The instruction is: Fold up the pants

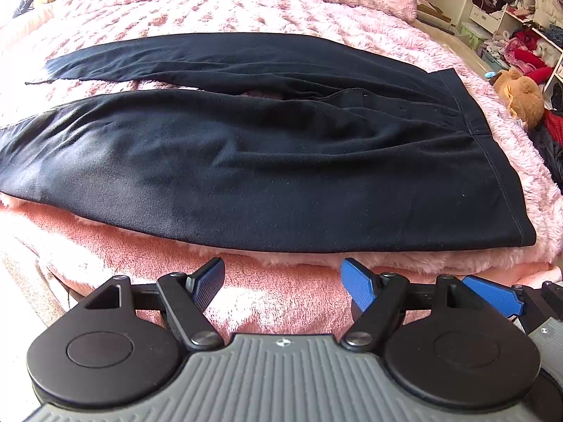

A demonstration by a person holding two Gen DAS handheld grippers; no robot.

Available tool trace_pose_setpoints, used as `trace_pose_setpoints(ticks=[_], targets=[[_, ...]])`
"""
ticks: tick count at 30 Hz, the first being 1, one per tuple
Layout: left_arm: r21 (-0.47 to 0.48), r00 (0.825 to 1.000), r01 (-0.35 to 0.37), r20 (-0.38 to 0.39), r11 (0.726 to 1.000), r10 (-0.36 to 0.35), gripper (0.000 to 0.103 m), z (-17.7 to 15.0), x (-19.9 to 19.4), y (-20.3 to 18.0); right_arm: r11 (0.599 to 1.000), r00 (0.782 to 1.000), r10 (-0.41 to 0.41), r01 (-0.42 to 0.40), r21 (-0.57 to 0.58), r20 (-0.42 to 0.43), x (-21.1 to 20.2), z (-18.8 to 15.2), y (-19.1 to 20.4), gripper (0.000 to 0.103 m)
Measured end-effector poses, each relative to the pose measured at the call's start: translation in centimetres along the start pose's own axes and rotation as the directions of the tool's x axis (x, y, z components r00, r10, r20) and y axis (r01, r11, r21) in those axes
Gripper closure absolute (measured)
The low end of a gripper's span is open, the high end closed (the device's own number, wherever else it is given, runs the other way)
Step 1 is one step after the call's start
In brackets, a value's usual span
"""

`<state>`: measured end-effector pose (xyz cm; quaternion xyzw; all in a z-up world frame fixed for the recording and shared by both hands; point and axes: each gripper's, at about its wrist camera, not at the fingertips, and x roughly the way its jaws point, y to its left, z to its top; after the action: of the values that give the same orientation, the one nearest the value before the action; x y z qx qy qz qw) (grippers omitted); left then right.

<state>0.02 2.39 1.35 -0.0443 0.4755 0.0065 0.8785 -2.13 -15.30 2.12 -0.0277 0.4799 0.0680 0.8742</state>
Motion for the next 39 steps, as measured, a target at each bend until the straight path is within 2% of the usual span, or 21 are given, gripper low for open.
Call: trace_pose_setpoints(ticks=[25,28,30,33,36,38,39], targets=[[0.01,1.0,0.006,-0.014,1.0,-0.006,0.015,-0.2,0.3,0.1,1.0,1.0,0.009,-0.009,0.001,-0.013,0.5,-0.3,0.3,0.022],[0.037,1.0,0.027,-0.013,0.999,-0.027,0.015,-0.2,0.3,0.1,1.0,1.0,0.019,-0.02,-0.021,-0.02,0.7,-0.3,0.1,0.022],[0.081,0.998,0.062,0.019,0.995,-0.063,0.016,-0.2,0.0,0.3,0.999,0.999,0.029,-0.029,-0.015,-0.028,0.6,-0.3,-0.8,0.022],[0.111,0.991,0.104,0.07,0.988,-0.112,0.016,0.2,-0.4,1.1,0.997,0.999,0.029,-0.028,0.068,-0.018,0.5,-0.2,-4.1,0.022],[0.046,0.987,0.139,0.07,0.989,-0.142,0.019,0.8,0.0,2.3,0.968,0.999,0.033,-0.028,0.248,-0.019,0.9,-0.4,-9.0,0.023],[-0.02,0.983,0.176,0.055,0.984,-0.174,0.021,1.0,0.6,3.2,0.93,0.999,0.049,-0.046,0.366,0.001,1.1,-1.0,-12.5,0.037],[-0.057,0.981,0.189,0.051,0.98,-0.186,0.021,1.1,1.0,3.7,0.913,0.998,0.059,-0.063,0.402,0.024,1.2,-1.3,-13.8,0.04]])
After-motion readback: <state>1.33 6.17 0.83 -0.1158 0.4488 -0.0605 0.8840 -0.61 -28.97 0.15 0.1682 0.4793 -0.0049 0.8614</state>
